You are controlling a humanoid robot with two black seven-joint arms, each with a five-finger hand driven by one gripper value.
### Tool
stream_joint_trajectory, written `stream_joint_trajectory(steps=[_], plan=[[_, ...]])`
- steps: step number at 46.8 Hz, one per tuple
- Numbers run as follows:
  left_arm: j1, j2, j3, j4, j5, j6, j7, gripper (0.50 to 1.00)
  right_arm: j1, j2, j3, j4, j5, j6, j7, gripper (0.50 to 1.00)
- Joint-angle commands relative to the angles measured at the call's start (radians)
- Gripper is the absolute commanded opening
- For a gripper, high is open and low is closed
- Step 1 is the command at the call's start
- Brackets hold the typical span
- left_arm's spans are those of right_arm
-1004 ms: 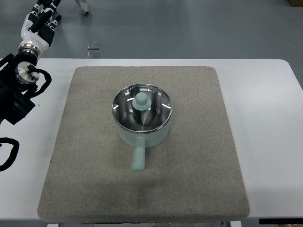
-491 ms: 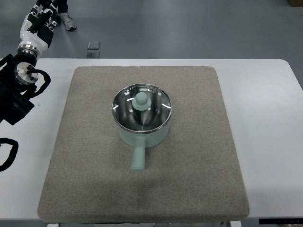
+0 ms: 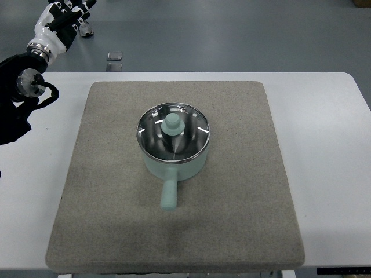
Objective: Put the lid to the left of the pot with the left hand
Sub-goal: 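Swing the left hand over the saucepan toward the lid knob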
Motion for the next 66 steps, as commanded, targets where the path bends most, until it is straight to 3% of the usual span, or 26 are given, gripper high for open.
stream_joint_trajectory(steps=[1, 11, 21, 31, 41, 54, 66], plan=[[-0.021, 0.025, 0.081, -0.049, 0.017, -0.008, 0.001, 0.994, 0.000, 0.000, 0.000, 0.000, 0.001, 0.000, 0.000, 0.924], [-0.072, 0.091, 0.182, -0.188, 0.197, -0.011, 0.001, 0.994, 0.000, 0.000, 0.001, 0.000, 0.001, 0.000, 0.000, 0.924], [-0.110, 0.192, 0.181, -0.428, 0.575, -0.014, -0.001, 0.992, 0.000, 0.000, 0.000, 0.000, 0.000, 0.000, 0.000, 0.921], [-0.141, 0.274, 0.181, -0.613, 0.961, -0.089, -0.011, 0.992, 0.000, 0.000, 0.000, 0.000, 0.001, 0.000, -0.001, 0.921], [-0.153, 0.300, 0.182, -0.707, 1.256, -0.155, -0.152, 0.990, 0.000, 0.000, 0.001, 0.000, 0.000, 0.000, 0.000, 0.924], [-0.194, 0.301, 0.184, -0.764, 1.489, -0.238, -0.238, 0.986, 0.001, 0.000, 0.001, 0.000, 0.000, 0.000, 0.000, 0.924], [-0.263, 0.300, 0.234, -0.822, 1.676, -0.242, -0.306, 0.981, 0.000, 0.000, 0.001, 0.000, 0.000, 0.000, 0.000, 0.924]])
